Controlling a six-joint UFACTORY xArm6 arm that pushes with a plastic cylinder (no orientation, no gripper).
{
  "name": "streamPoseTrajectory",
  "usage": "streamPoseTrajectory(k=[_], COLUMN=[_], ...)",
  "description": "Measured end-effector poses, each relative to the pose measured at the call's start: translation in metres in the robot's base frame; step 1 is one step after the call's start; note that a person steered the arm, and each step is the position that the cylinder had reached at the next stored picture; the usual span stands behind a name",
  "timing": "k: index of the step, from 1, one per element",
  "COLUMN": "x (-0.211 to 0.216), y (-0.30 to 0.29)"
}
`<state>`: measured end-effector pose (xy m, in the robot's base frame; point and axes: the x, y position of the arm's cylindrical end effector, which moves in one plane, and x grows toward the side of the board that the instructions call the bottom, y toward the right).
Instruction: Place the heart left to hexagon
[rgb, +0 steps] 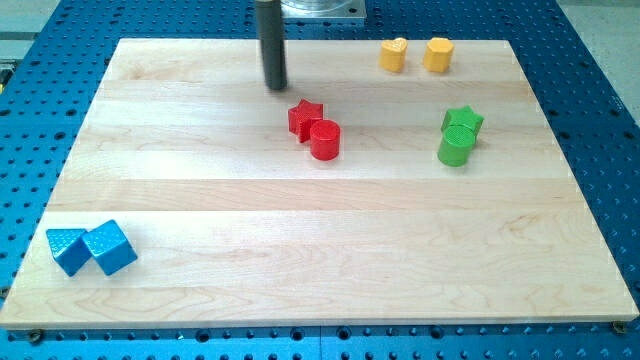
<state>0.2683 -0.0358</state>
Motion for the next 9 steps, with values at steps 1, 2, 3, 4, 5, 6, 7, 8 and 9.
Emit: streamPoseTrajectory(k=[1,2,3,4,5,6,7,8,9], x=[-0.042,-0.076,-0.075,-0.069,-0.054,-0.036,-0.019,-0.048,-0.06], y=[0.067,0.112,0.114,0.116,0.125,0.134,0.135,0.147,0.164])
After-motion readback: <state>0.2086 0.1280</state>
